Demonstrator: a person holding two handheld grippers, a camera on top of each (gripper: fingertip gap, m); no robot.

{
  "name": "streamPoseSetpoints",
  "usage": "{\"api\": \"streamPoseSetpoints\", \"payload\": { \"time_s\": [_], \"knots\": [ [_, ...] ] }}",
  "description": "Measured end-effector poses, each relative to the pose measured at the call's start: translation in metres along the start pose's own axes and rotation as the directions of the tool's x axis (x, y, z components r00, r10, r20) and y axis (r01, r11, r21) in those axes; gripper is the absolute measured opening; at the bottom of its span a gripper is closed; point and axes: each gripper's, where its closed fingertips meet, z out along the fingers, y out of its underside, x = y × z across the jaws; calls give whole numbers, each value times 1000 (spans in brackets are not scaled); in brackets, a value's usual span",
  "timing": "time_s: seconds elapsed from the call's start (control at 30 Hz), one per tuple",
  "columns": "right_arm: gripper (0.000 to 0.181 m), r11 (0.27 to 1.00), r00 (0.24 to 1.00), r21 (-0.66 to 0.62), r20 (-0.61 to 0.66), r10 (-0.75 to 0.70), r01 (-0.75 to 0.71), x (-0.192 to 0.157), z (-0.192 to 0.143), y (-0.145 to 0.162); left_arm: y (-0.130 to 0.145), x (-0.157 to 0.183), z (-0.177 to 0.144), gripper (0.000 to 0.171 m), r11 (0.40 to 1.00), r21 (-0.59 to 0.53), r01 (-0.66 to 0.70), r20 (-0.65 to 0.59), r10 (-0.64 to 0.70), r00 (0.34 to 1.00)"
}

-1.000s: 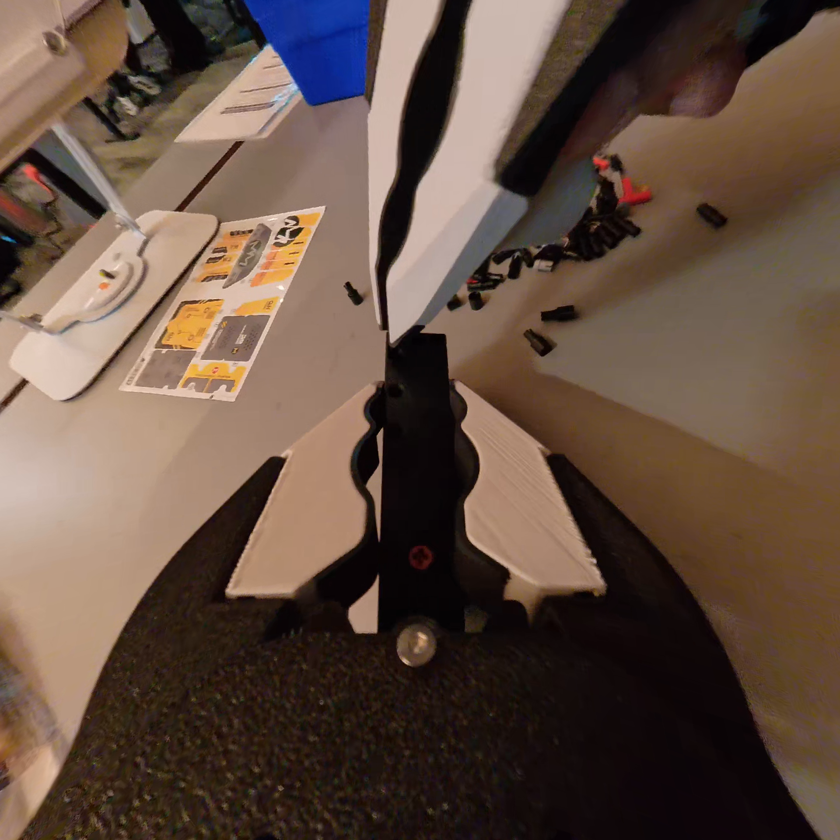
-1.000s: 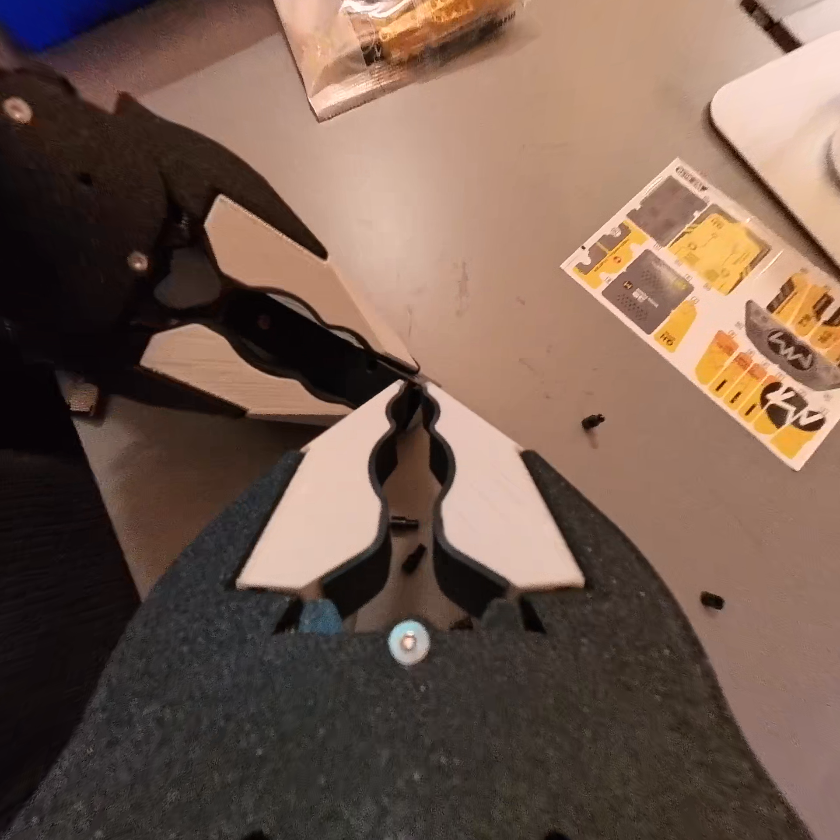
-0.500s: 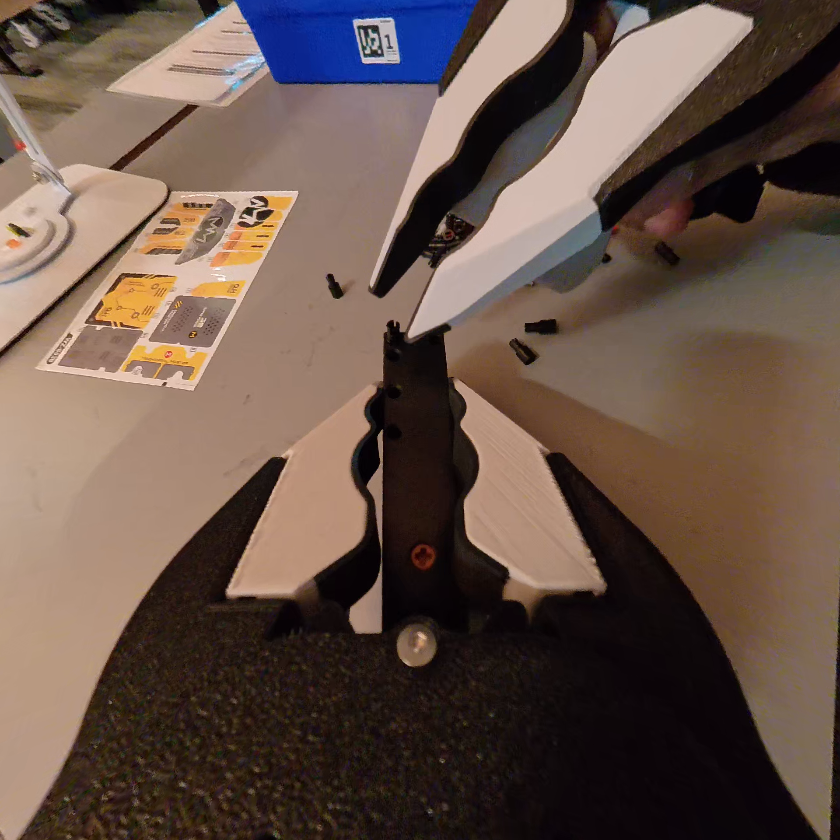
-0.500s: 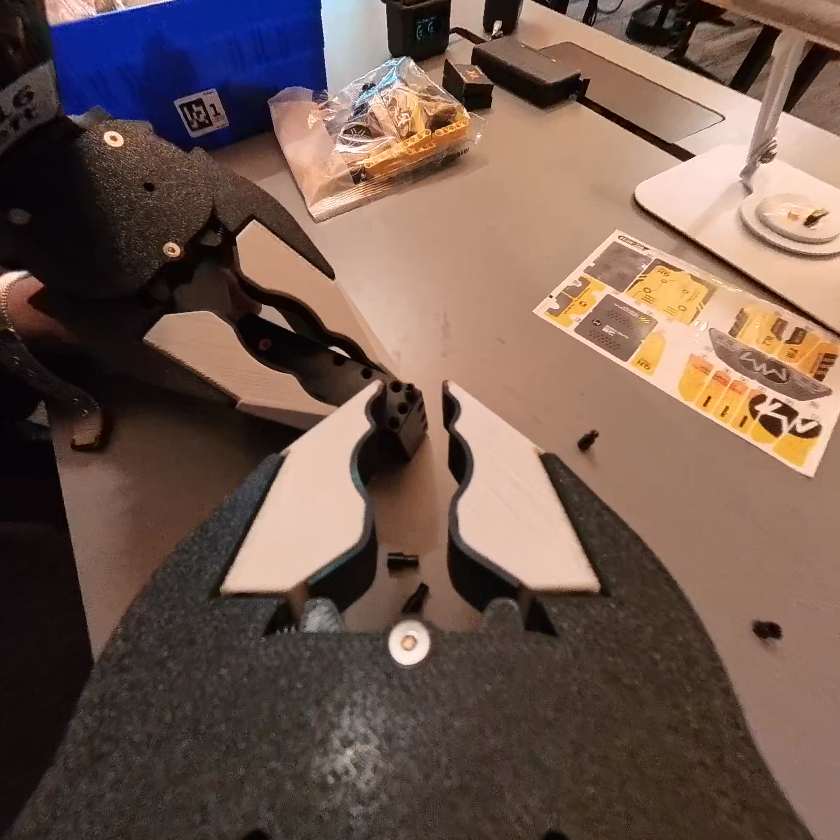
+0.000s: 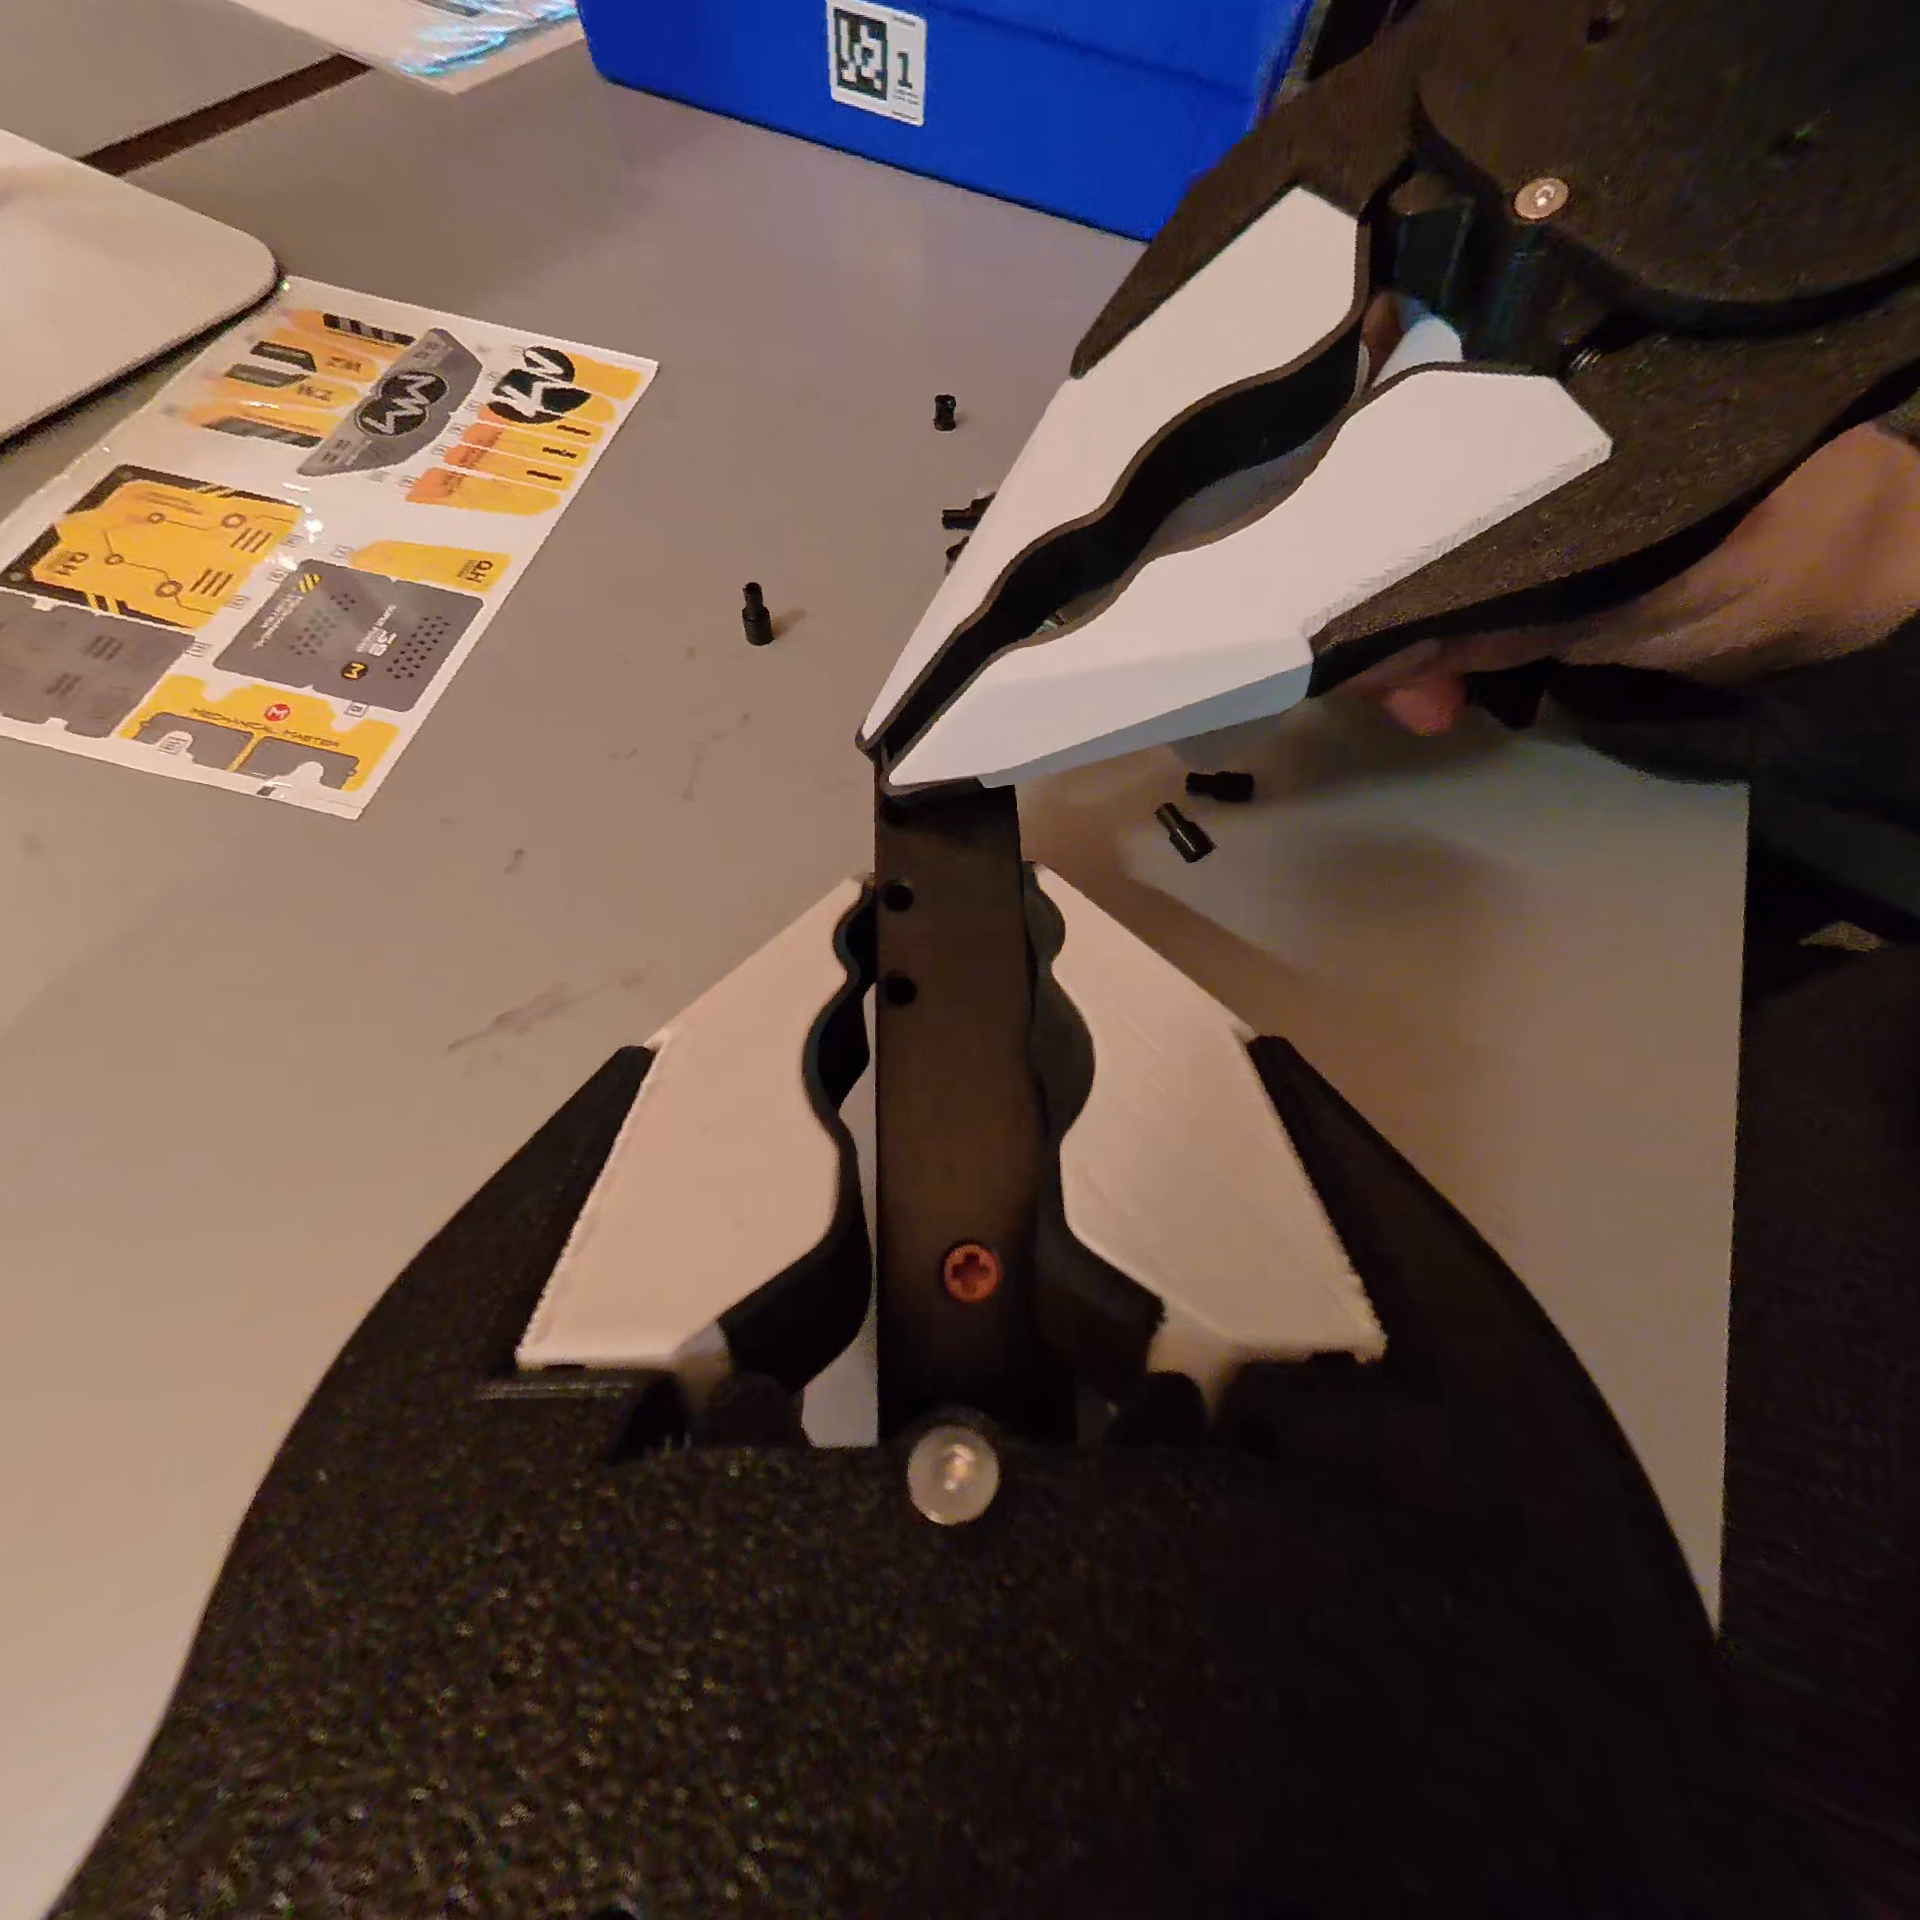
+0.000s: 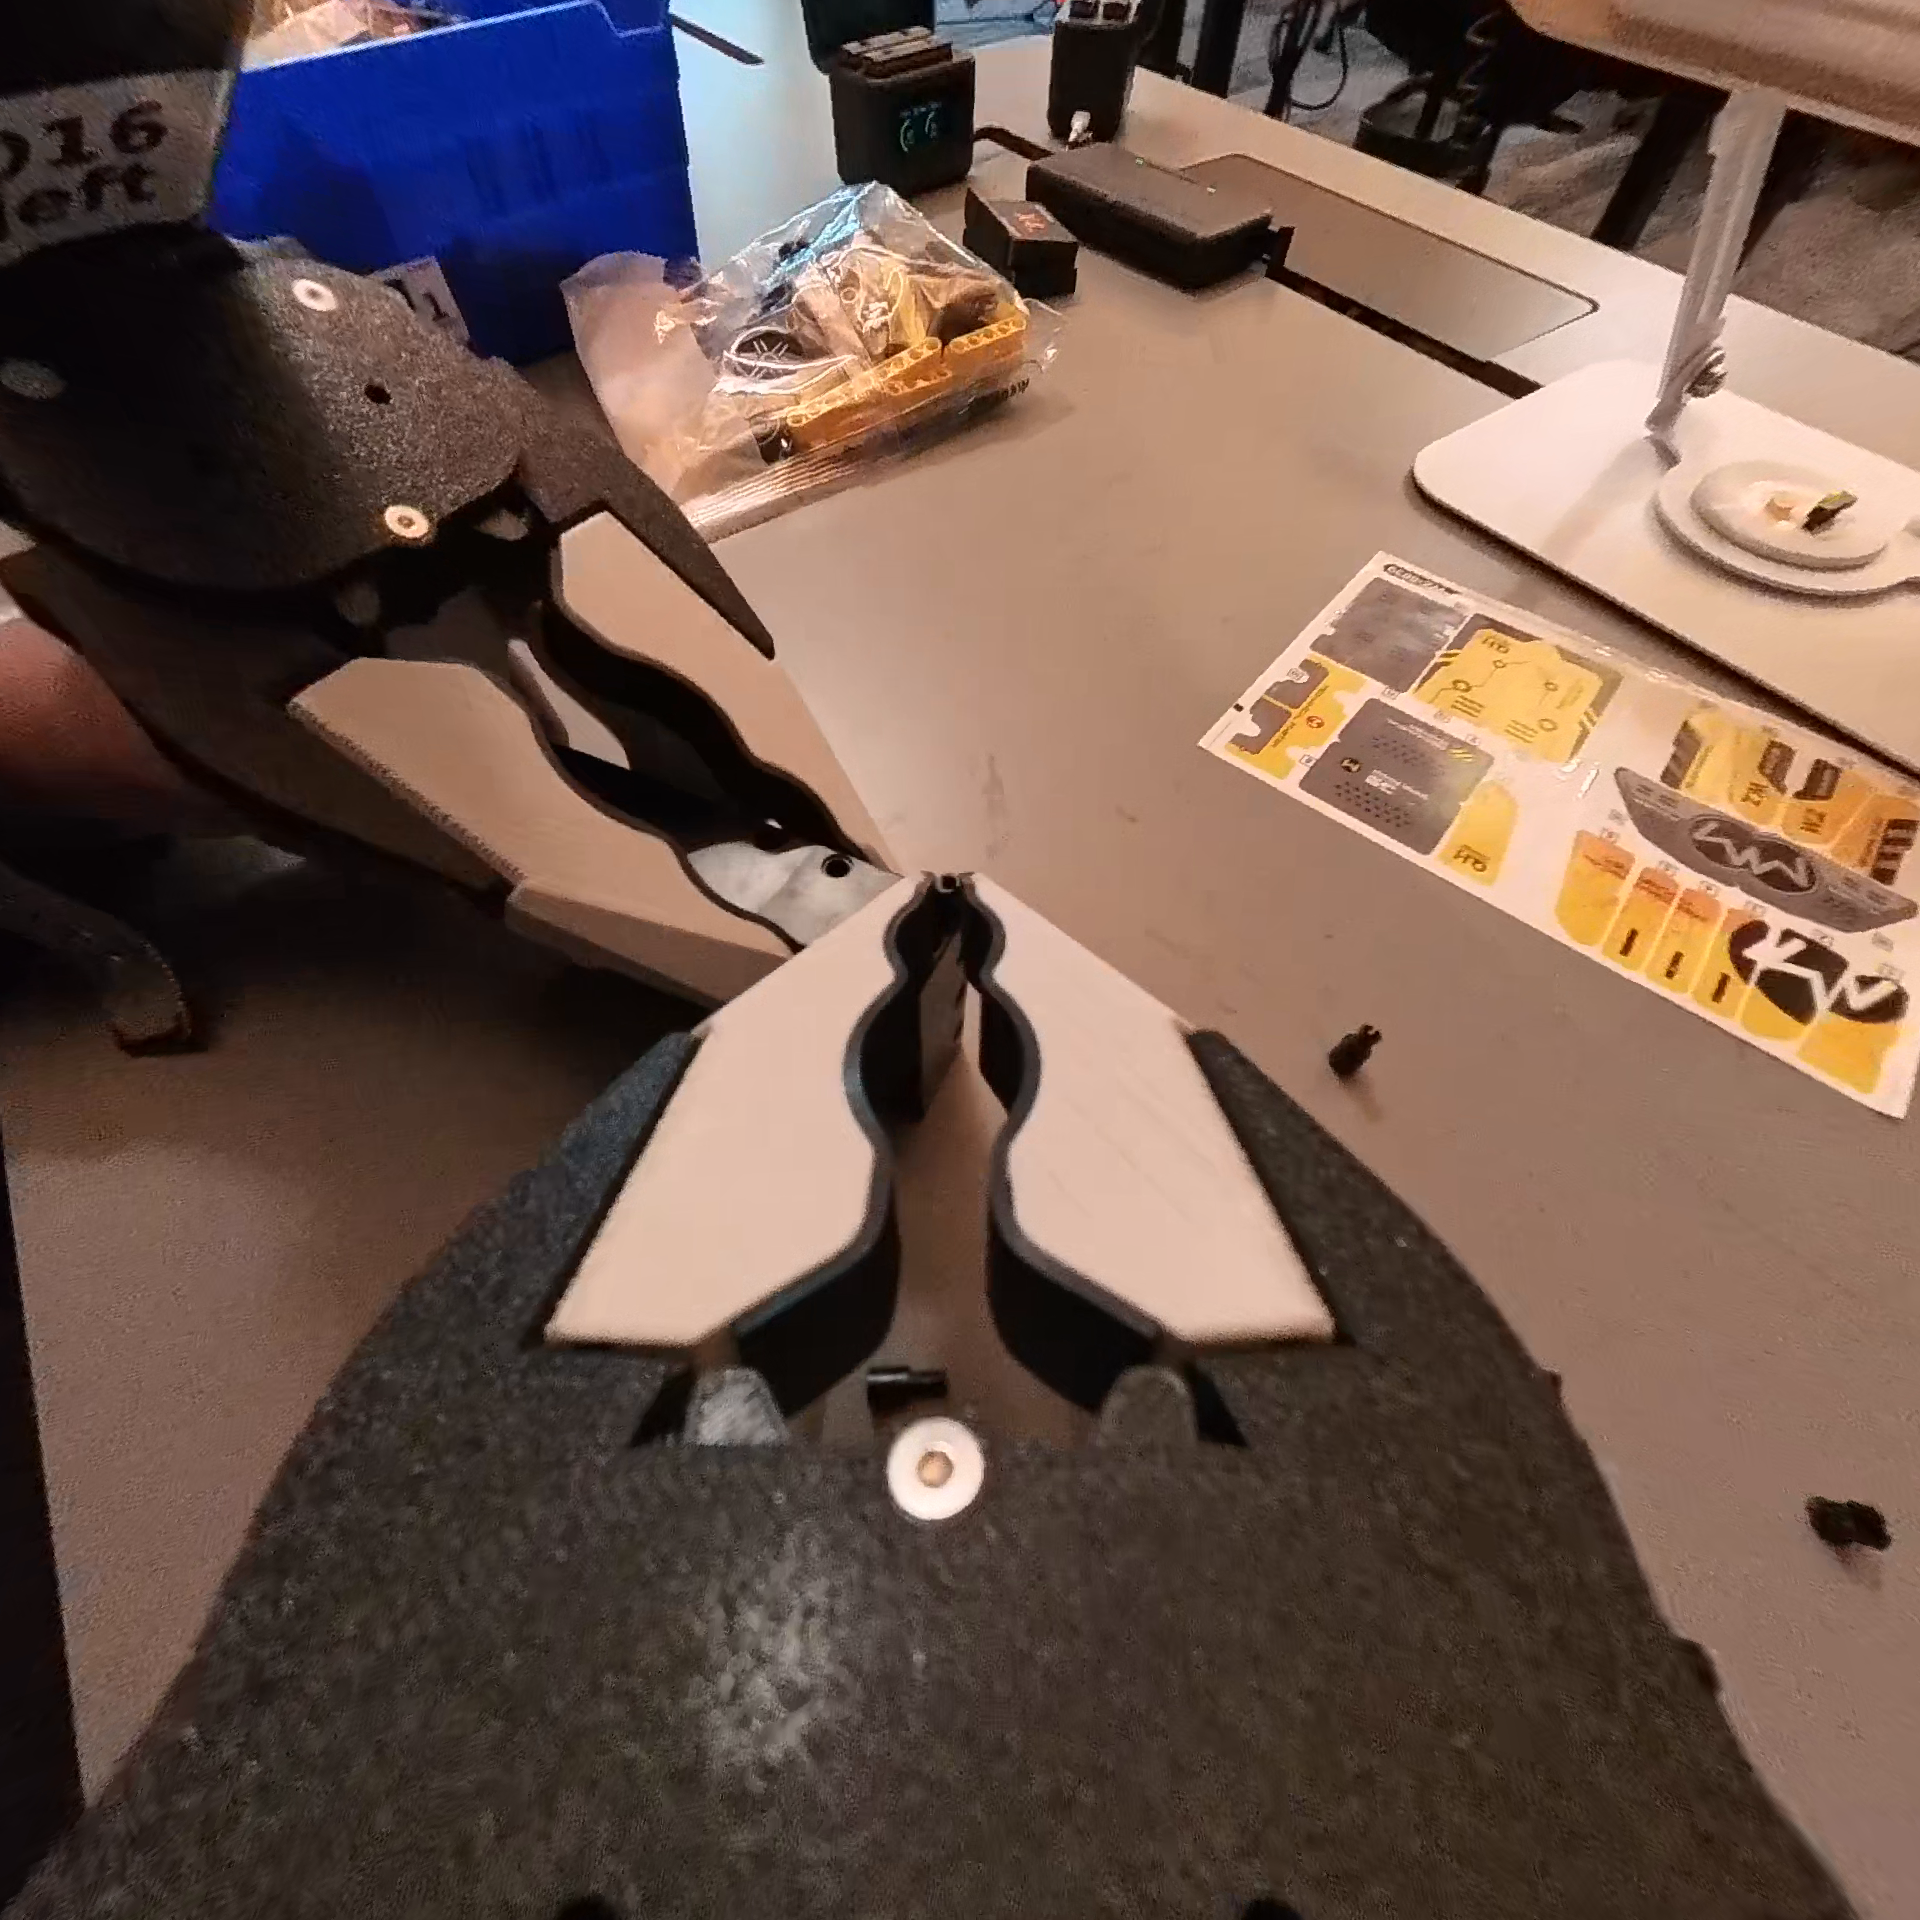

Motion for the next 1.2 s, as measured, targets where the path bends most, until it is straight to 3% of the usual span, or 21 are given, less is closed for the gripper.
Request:
{"api": "streamPoseSetpoints", "payload": {
  "time_s": [0.17, 0.33, 0.47, 0.63, 0.83, 1.0, 1.03, 1.2],
  "knots": [
    [1, 995, 996, 53, -16, 90, -89, 4, 5, -4, -1, -5, 0, 25, 999, 6, 54, 2, -54, 999],
    [1, 952, 957, 101, 57, 285, -290, 6, 6, -5, -1, -7, 1, 26, 998, 6, 70, 2, -70, 998],
    [1, 989, 991, 90, -54, 119, -114, 7, 6, -6, -1, -7, 1, 25, 995, 7, 96, -12, -96, 995],
    [0, 971, 979, 139, -31, 202, -196, 8, 6, -7, -2, -7, 2, 26, 993, 10, 115, -5, -115, 993],
    [0, 995, 990, 101, -138, 17, -4, 10, 7, -8, -2, -9, 3, 26, 990, 13, 138, 2, -138, 990],
    [0, 931, 945, 167, 16, 326, -324, 12, 8, -9, -2, -11, 4, 26, 990, 15, 142, 17, -142, 990],
    [0, 927, 942, 170, 19, 336, -334, 12, 8, -9, -3, -11, 4, 26, 990, 15, 143, 17, -143, 990],
    [0, 993, 985, 117, -165, 41, -22, 11, 8, -12, -4, -11, 3, 26, 988, 23, 152, 7, -153, 988]
  ]
}}
